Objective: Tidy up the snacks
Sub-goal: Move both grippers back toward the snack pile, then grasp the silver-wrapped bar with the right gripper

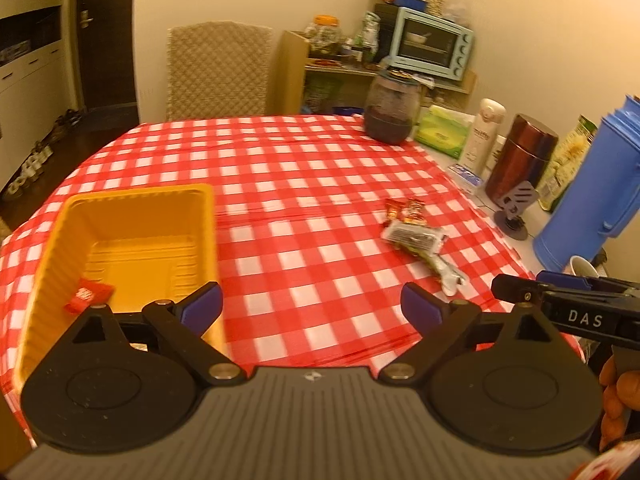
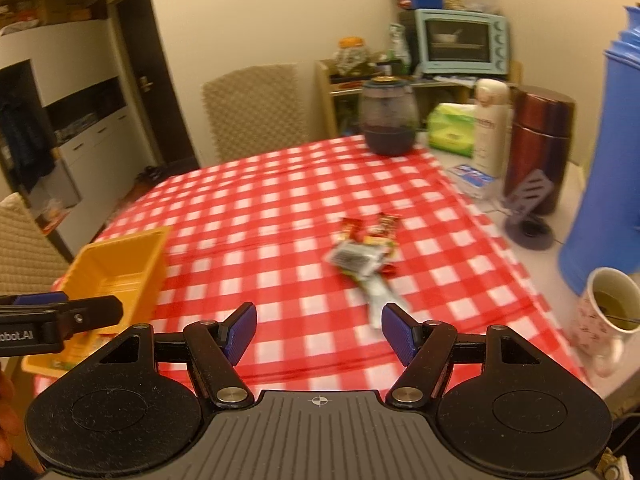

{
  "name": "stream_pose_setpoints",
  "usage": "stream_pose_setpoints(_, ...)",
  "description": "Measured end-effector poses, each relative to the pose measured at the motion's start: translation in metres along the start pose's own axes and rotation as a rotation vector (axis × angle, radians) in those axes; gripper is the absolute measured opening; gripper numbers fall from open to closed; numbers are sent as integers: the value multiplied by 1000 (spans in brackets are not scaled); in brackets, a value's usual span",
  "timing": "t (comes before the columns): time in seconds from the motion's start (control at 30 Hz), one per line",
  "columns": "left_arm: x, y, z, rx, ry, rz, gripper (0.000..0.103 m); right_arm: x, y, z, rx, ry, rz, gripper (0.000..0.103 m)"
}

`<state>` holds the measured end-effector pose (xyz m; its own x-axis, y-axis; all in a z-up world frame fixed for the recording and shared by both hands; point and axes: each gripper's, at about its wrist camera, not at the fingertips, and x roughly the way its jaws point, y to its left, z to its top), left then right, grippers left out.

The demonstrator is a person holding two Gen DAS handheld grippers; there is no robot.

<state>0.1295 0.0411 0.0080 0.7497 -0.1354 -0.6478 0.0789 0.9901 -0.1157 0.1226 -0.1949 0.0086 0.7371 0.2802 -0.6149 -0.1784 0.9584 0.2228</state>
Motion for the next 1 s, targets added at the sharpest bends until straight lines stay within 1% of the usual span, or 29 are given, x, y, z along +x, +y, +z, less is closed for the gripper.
stream_pose_setpoints(0.17,19,-18,2,26,5,-17,95,6,-25,-1,14,3,-39,69)
stream_pose_setpoints(0.43,54,-34,6,73,0,-22,95,35,-49,4,-15,15,-32,69)
stream_pose_setpoints(0.6,79,-39,12,95,30,-27,95,67,-55,9,-61,43,-8,69)
stream_pose_setpoints(0.87,113,-38,17,102,74,-6,95,126,-58,13,-149,129,26,69)
stream_pose_setpoints(0.9,117,-37,17,98,79,-5,95,133,-58,13,-161,138,31,67)
stream_pose_setpoints(0.93,121,-36,18,93,83,-4,95,140,-58,13,-173,150,35,62)
stream_pose_setpoints(1.0,127,-34,18,83,85,-3,95,153,-58,13,-191,175,37,56)
